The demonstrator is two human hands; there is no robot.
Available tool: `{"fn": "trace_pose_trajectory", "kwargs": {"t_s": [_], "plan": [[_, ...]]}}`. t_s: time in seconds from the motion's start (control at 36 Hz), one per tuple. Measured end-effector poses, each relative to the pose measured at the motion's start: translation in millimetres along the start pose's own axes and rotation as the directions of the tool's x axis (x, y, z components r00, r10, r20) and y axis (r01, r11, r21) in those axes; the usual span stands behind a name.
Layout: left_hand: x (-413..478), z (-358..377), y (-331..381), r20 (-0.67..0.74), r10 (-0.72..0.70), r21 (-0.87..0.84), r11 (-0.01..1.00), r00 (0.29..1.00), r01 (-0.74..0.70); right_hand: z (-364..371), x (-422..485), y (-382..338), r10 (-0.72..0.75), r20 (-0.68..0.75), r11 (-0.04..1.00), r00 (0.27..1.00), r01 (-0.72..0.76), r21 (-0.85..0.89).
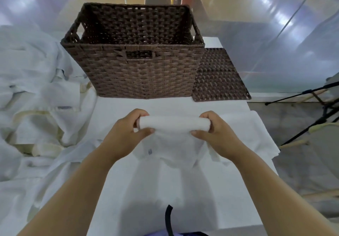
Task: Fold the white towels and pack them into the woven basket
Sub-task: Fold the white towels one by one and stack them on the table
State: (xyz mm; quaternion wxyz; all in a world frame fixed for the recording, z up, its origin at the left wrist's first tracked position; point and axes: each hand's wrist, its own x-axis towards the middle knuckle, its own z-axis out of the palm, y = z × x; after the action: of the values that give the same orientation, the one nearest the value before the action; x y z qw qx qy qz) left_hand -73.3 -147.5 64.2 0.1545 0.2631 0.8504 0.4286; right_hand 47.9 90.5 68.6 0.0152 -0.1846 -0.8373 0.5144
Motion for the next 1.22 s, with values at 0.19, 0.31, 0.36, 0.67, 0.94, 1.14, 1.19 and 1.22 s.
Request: {"fn": "trace_pose_trajectory", "kwargs": {"t_s": [0.19, 0.31, 0.36, 0.67, 0.94, 1.14, 1.19, 1.22], "plan": [[8.2, 14.1, -8.8, 0.03, -0.179, -0.166, 0.969, 0.983, 0.182, 4.2, 9.5, 14.7, 0.14, -0.026, 0.98, 0.99, -0.135, 0.149], [11.2, 34.0, -32.2, -0.008, -0.279, -0.022, 0.96, 0.96, 0.279, 15.1, 20.2, 35.0, 0.241, -0.106, 0.966, 0.965, -0.249, -0.074], [6.9, 43.0, -45.8, 0.008, -0.283, 0.099, 0.954, 0.959, 0.281, 20.3, 19.7, 44.8, 0.288, -0.072, 0.928, 0.955, -0.296, -0.226], [-37.7, 76.9, -81.2, 0.312, -0.235, 0.417, 0.904, 0.921, 0.09, 67.0, -20.7, 70.9, 0.11, 0.352, 0.722, 0.929, 0.169, -0.671], [-33.7, 89.1, -82.9, 0.431, -0.177, 0.503, 0.861, 0.885, -0.073, 76.9, -22.5, 83.6, 0.296, 0.387, 0.564, 0.873, 0.167, -0.808], [4.6, 104.7, -61.0, 0.557, -0.227, 0.637, 0.734, 0.799, -0.236, 57.3, -3.8, 81.1, 0.411, 0.27, 0.484, 0.871, 0.042, -0.874], [12.9, 107.1, -56.5, 0.562, -0.237, 0.655, 0.713, 0.792, -0.252, 53.5, -1.5, 78.6, 0.428, 0.269, 0.491, 0.863, 0.028, -0.871], [15.4, 107.6, -55.2, 0.563, -0.242, 0.659, 0.708, 0.79, -0.253, 51.6, -0.6, 76.8, 0.432, 0.274, 0.484, 0.859, 0.036, -0.874]]}}
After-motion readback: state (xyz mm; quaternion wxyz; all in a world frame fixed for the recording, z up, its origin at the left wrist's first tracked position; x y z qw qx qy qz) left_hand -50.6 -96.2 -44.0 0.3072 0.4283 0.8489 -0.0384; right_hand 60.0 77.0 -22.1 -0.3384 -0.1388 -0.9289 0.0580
